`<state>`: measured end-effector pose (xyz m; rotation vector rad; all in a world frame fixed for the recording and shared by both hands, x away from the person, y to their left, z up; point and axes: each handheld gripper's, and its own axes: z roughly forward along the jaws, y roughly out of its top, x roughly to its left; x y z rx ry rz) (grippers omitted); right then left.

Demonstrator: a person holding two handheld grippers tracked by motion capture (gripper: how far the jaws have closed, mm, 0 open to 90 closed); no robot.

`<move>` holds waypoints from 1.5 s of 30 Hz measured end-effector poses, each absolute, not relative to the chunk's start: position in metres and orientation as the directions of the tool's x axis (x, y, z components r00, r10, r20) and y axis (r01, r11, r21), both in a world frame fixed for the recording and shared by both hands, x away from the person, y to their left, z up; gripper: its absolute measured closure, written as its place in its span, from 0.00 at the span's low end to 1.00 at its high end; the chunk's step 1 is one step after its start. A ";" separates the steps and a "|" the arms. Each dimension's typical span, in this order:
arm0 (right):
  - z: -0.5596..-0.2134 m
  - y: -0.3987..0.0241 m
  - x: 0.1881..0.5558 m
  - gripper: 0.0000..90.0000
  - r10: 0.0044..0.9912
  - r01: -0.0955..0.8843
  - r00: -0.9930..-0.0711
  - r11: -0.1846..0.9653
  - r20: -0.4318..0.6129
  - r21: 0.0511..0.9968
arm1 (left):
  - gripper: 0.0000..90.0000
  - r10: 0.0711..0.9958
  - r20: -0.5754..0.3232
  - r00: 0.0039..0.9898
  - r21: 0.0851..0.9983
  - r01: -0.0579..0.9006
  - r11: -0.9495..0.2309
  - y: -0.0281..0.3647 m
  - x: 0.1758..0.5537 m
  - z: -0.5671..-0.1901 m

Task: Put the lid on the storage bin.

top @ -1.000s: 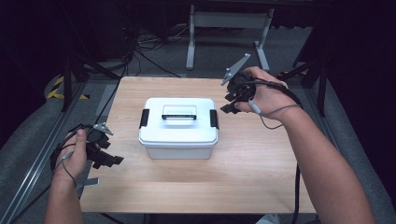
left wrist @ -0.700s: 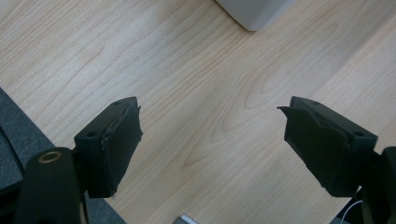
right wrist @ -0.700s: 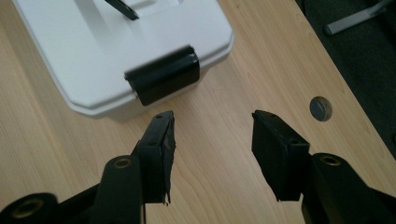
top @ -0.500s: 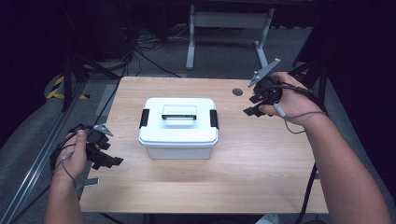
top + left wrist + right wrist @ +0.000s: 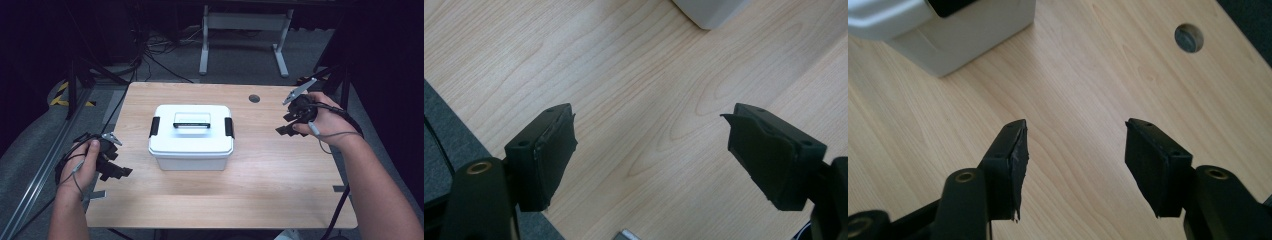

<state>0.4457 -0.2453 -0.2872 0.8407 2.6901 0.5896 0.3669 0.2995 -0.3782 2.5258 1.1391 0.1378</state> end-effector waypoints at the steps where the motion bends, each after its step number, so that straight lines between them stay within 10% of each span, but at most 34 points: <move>1: -0.292 -0.248 0.446 0.49 0.595 0.492 -0.795 0.746 -0.116 0.449 | 0.22 0.737 -0.055 0.674 0.365 0.700 -0.613 0.300 0.367 -0.378; 45: -0.428 -0.295 0.413 0.48 0.705 0.612 -0.709 0.601 0.020 0.514 | 0.21 0.710 -0.084 0.699 0.360 0.686 -0.632 0.294 0.372 -0.387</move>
